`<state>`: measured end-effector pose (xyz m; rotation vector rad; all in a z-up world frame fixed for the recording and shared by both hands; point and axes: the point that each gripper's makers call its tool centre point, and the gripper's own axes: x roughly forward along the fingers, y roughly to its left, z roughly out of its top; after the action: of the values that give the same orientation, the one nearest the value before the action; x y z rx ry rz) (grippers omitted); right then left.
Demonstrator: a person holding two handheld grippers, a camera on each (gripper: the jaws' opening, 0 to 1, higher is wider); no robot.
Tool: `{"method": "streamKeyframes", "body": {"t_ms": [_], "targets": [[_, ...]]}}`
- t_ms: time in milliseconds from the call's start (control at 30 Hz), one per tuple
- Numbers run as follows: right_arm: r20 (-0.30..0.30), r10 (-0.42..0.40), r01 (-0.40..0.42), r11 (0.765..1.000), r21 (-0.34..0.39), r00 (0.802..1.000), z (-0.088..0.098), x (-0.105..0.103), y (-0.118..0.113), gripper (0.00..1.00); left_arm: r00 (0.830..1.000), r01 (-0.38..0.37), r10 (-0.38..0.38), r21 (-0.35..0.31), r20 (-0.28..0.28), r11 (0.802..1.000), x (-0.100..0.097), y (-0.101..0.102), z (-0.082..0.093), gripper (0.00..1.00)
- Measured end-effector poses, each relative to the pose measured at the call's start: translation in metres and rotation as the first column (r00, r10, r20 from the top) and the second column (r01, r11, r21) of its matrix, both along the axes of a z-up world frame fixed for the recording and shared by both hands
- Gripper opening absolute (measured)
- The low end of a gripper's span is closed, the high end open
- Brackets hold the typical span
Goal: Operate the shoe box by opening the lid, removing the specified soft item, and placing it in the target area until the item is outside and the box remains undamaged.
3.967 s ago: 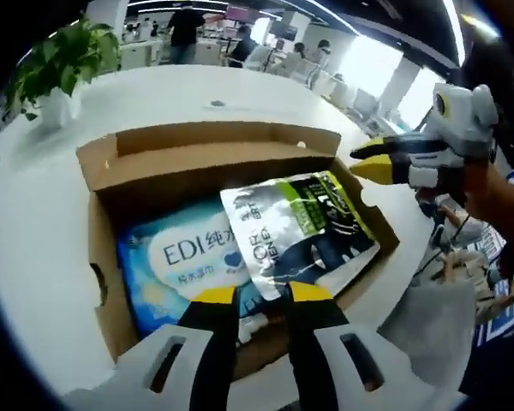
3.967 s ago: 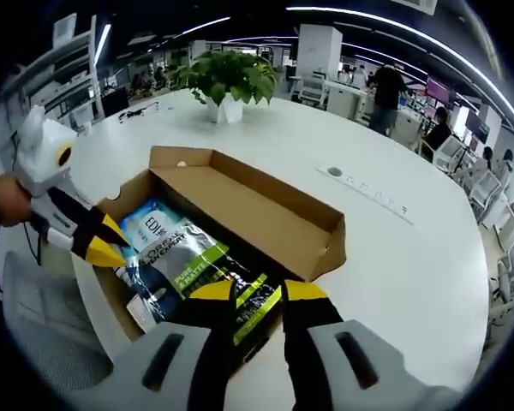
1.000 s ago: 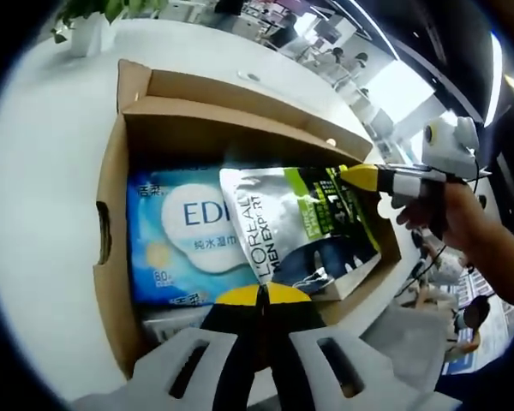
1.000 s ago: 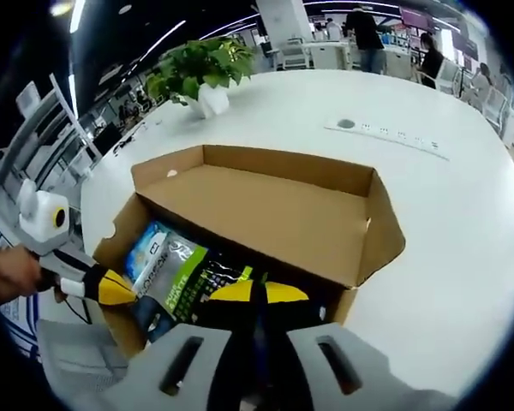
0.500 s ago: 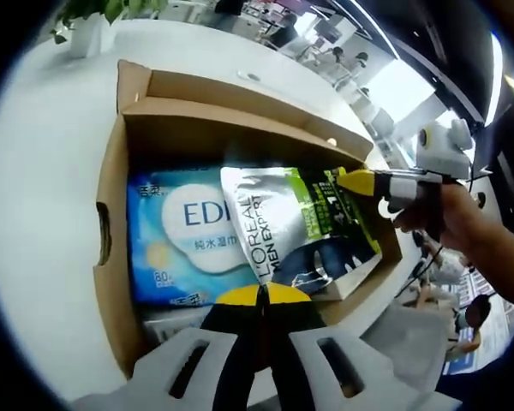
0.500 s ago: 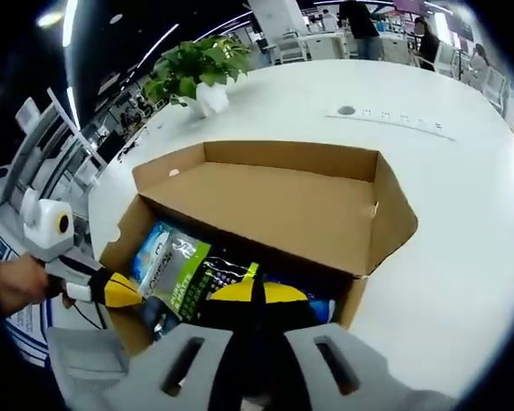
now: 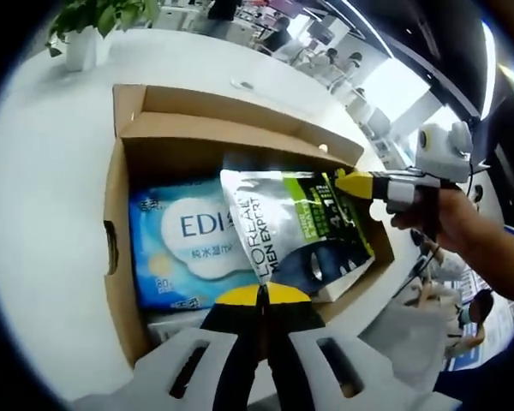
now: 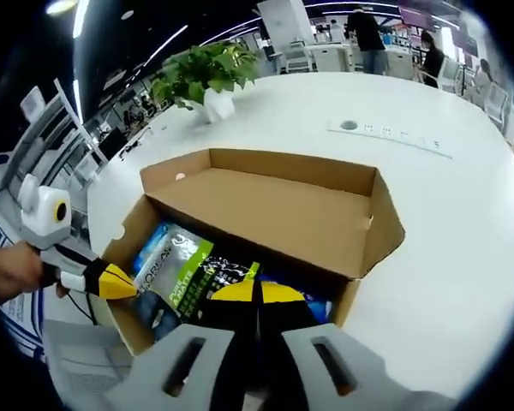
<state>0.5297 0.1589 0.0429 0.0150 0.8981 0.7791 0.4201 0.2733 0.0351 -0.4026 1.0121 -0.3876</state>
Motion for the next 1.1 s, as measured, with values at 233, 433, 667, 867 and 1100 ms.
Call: {"method": "streamKeyframes", "body": {"t_ms": [233,433,667,867,1100], "targets": [[0.027,-0.010,0.010,1.000,0.028,1.000,0.027,0.002,-0.005,0.00,0.999,0.005,-0.005,-0.008,0.042,1.000,0.004,-0.004,0.026,0.00],[0.070,-0.027,0.024,0.999,0.043,0.997,0.054,0.008,-0.014,0.00,0.996,0.023,-0.023,-0.004,0.092,1.000,0.012,-0.012,0.053,0.00],[0.109,-0.053,0.047,0.998,0.051,0.993,0.082,0.009,-0.033,0.00,0.988,0.051,-0.050,-0.007,0.145,0.999,0.020,-0.030,0.083,0.00],[0.136,-0.079,0.073,0.996,0.051,0.988,0.097,0.011,-0.056,0.00,0.982,0.079,-0.076,-0.010,0.171,0.997,0.026,-0.055,0.099,0.00],[0.168,-0.122,0.115,0.992,0.047,0.978,0.114,0.018,-0.094,0.00,0.972,0.123,-0.118,-0.012,0.205,0.992,0.038,-0.089,0.113,0.00]]}}
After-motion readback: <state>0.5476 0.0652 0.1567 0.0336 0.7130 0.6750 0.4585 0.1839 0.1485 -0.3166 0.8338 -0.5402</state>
